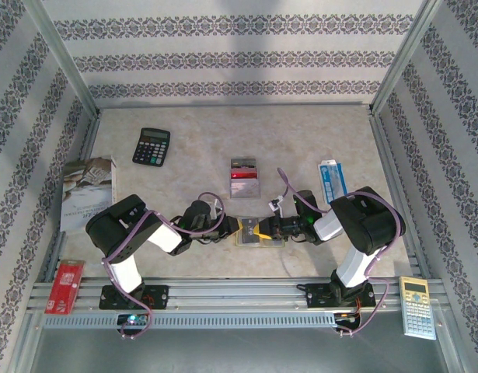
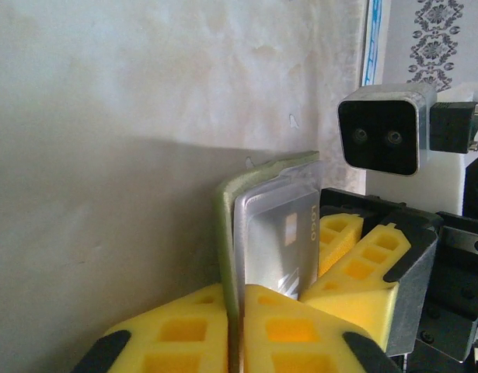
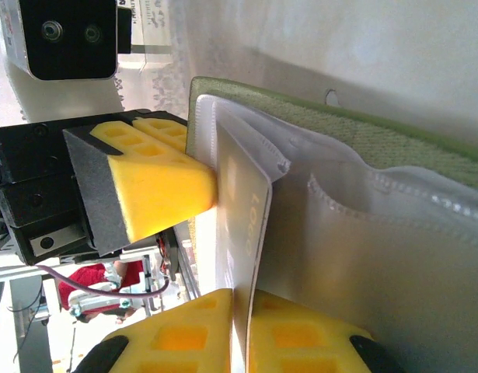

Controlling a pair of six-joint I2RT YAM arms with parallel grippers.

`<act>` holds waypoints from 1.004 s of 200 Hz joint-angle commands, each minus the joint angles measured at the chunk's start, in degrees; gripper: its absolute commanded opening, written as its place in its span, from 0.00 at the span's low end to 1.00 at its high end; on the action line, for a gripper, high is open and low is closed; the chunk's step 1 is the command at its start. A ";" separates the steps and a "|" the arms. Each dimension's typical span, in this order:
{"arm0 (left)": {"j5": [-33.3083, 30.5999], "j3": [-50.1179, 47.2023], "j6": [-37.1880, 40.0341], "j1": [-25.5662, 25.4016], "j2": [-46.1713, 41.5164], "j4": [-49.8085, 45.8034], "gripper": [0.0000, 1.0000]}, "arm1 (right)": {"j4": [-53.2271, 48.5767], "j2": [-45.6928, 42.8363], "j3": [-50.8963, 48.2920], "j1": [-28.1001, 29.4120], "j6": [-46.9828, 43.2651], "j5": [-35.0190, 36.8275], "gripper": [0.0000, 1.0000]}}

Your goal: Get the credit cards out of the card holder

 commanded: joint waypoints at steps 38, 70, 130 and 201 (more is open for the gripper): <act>-0.86 -0.11 1.47 -0.72 -0.92 -1.58 0.00 | 0.18 1.09 0.14 0.96 -1.15 -0.66 0.14; -1.59 -0.39 1.69 -0.69 -1.28 -2.29 0.00 | 0.17 0.24 -0.44 0.33 -1.05 -1.34 0.14; -2.10 -0.81 1.83 -0.65 -1.15 -2.99 0.00 | 1.17 -1.42 -1.65 -0.93 -0.91 -2.37 0.14; -2.29 -0.40 2.36 -0.65 -1.15 -4.50 0.00 | 3.51 -3.02 -2.54 -1.60 0.49 -3.68 0.14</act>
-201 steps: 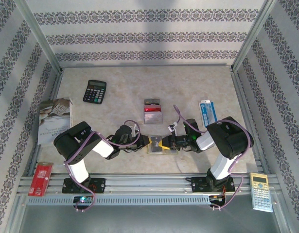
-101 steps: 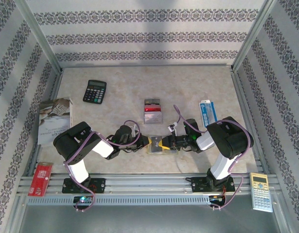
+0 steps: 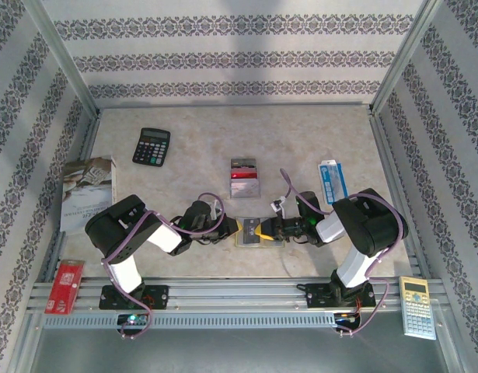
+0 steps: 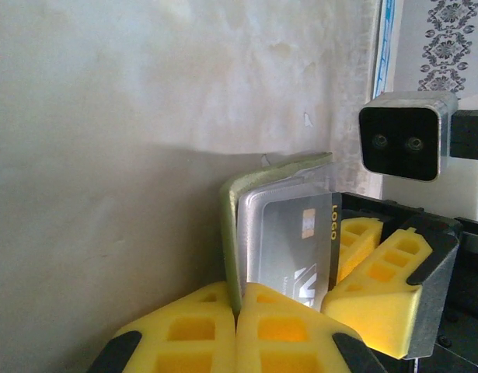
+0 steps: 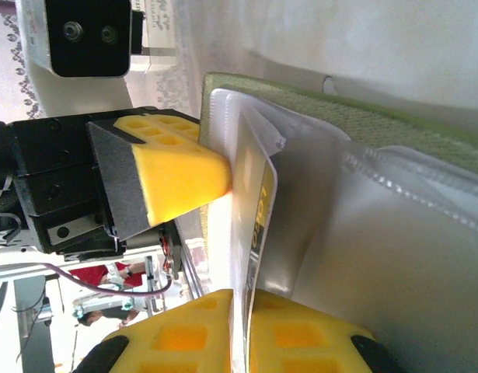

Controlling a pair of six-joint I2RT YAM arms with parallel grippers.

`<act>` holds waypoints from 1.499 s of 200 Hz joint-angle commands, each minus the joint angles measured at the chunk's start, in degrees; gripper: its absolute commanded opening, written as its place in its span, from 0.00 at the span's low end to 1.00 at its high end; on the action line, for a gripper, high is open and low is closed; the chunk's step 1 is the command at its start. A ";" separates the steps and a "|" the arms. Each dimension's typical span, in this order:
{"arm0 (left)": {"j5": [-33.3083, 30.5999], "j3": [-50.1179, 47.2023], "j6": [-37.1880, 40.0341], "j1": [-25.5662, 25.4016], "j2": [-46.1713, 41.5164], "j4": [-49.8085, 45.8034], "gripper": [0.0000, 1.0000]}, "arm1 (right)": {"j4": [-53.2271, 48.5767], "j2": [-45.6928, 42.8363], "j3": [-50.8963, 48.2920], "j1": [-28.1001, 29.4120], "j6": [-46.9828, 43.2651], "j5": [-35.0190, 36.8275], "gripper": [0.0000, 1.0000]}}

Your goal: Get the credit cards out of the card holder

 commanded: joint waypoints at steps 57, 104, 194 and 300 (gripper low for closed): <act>-1.76 -0.64 1.96 -0.63 -1.65 -3.38 0.00 | 1.83 -0.68 -1.41 -1.57 -0.33 -2.42 0.12; -2.04 -0.74 2.33 -0.63 -2.35 -4.53 0.00 | 0.58 -1.51 -1.36 -2.10 -0.51 -2.10 0.11; -2.28 -0.28 2.90 -0.55 -2.97 -5.94 0.00 | -9.16 -7.18 -1.63 -4.46 -3.95 -1.17 0.06; -3.67 -1.42 4.53 0.33 -8.66 -9.51 0.23 | -44.24 -24.11 5.55 -7.94 -18.47 4.32 0.02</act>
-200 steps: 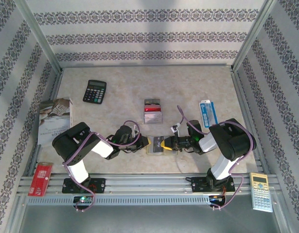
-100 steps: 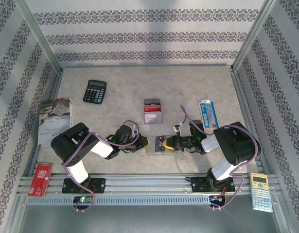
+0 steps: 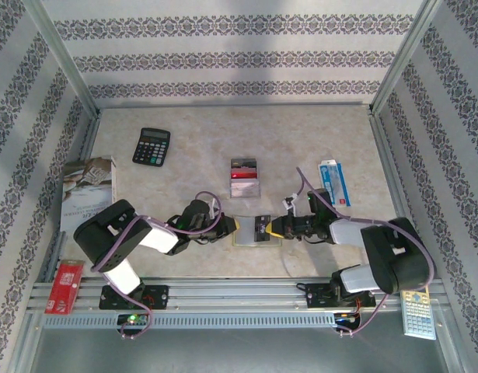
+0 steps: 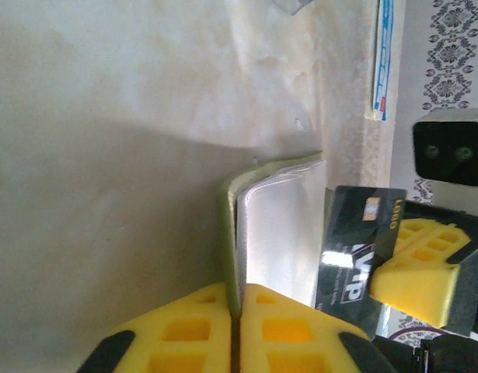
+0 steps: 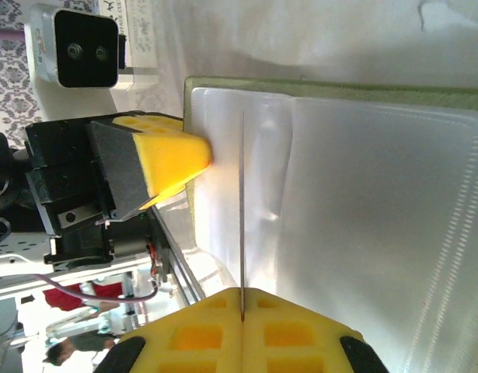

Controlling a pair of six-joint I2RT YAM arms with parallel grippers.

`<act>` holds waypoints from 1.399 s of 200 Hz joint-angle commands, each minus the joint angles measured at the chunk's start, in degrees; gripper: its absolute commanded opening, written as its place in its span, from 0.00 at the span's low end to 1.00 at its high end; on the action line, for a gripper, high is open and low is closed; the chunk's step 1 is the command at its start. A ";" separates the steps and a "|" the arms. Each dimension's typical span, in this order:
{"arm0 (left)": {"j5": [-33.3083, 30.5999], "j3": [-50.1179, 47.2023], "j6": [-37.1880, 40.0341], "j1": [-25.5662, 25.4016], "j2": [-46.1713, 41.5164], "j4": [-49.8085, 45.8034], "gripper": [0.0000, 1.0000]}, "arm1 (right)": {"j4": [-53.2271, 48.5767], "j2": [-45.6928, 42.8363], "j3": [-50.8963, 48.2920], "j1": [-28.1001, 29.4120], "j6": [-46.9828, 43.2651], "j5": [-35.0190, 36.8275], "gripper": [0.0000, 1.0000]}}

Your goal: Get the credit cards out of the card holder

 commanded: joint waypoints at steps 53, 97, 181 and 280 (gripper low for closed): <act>-2.84 -1.03 7.99 3.18 -13.53 -16.79 0.54 | -24.90 -12.79 9.34 -3.03 -11.44 2.52 0.02; -4.22 2.11 22.17 8.00 -33.11 -37.55 0.60 | -30.20 -19.70 15.90 -1.21 -18.11 2.67 0.01; 17.44 19.31 59.71 9.24 -47.74 -54.02 0.76 | -53.30 -20.62 38.41 11.62 -47.35 17.59 0.05; 27.97 28.76 80.78 6.69 -36.74 -57.29 0.68 | -74.79 -11.20 56.98 32.88 -72.29 46.40 0.06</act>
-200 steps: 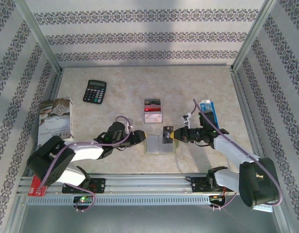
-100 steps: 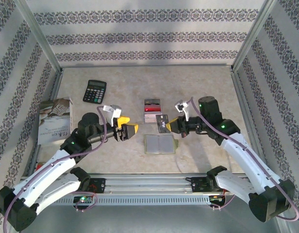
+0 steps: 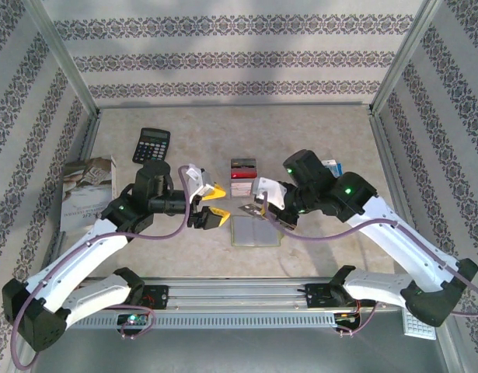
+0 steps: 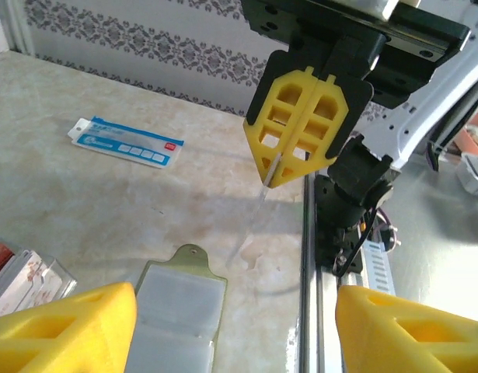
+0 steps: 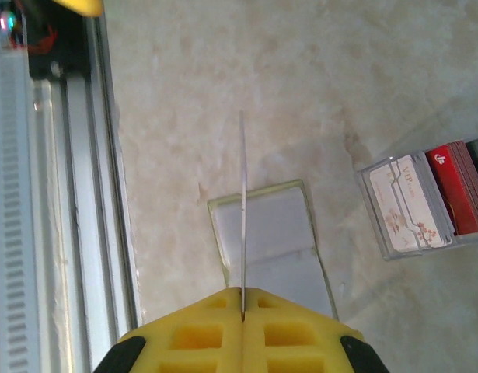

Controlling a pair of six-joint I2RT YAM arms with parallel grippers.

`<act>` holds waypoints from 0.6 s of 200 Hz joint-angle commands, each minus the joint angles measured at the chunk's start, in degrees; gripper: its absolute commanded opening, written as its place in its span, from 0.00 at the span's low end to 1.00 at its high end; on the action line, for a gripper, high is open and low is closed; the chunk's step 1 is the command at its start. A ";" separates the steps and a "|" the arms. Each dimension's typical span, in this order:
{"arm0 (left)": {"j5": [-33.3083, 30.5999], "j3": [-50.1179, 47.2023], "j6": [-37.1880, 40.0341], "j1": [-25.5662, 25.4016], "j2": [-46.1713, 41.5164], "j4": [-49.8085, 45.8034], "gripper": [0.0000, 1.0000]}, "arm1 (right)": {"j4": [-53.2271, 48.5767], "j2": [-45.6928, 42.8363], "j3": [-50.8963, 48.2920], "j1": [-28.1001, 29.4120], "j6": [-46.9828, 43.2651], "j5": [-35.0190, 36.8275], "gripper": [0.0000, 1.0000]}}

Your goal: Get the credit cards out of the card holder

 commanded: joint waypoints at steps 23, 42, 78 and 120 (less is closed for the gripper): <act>4.22 2.99 9.73 -3.29 3.98 0.25 0.66 | -5.72 3.20 4.84 4.85 -7.43 8.27 0.06; 4.24 3.18 10.77 -4.53 5.40 1.15 0.63 | -6.07 4.35 6.34 5.27 -7.70 8.04 0.06; 3.51 3.52 11.45 -6.94 8.22 2.65 0.53 | -5.40 5.20 7.73 5.94 -7.90 6.72 0.06; 2.27 3.27 11.99 -8.28 9.59 4.01 0.33 | -5.11 5.51 7.92 6.20 -7.42 6.07 0.06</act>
